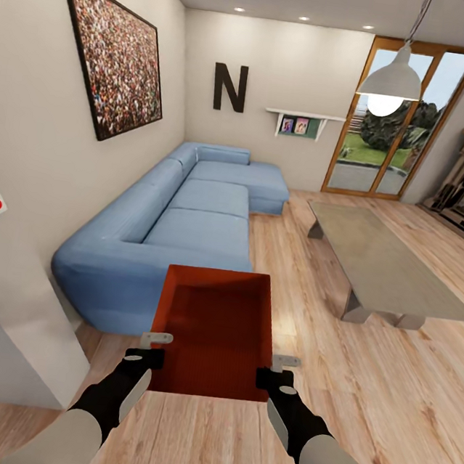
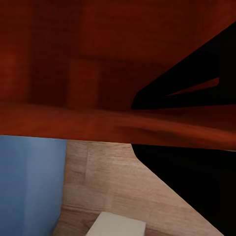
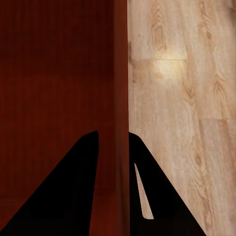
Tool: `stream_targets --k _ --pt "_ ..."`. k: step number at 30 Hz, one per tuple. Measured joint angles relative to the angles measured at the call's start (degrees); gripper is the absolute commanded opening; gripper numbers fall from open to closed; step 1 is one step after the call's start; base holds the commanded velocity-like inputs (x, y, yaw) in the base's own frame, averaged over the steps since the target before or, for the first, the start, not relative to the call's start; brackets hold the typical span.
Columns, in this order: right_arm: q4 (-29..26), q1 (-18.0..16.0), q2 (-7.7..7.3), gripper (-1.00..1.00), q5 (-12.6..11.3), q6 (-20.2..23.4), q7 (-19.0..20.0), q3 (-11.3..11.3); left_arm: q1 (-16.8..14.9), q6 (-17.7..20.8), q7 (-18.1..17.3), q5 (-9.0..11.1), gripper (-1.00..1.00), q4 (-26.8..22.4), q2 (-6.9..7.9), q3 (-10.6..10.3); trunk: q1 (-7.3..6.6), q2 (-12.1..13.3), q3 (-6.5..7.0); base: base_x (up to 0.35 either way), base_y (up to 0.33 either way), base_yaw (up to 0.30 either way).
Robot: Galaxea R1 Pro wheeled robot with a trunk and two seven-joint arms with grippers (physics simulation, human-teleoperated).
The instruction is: Move the two storage containers from the living room to the garage. In the garage, place one container on the floor and stack the other container on top of it (either order is fine).
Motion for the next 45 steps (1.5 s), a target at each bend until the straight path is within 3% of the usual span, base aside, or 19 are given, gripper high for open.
stream_targets --k 45 --pt "0.08 0.00 0.00 -1.00 0.01 0.00 0.01 0.00 0.04 0.00 0.02 0.03 -1.00 0.03 0.00 0.00 0.00 0.01 4.16 0.000 0.000 0.000"
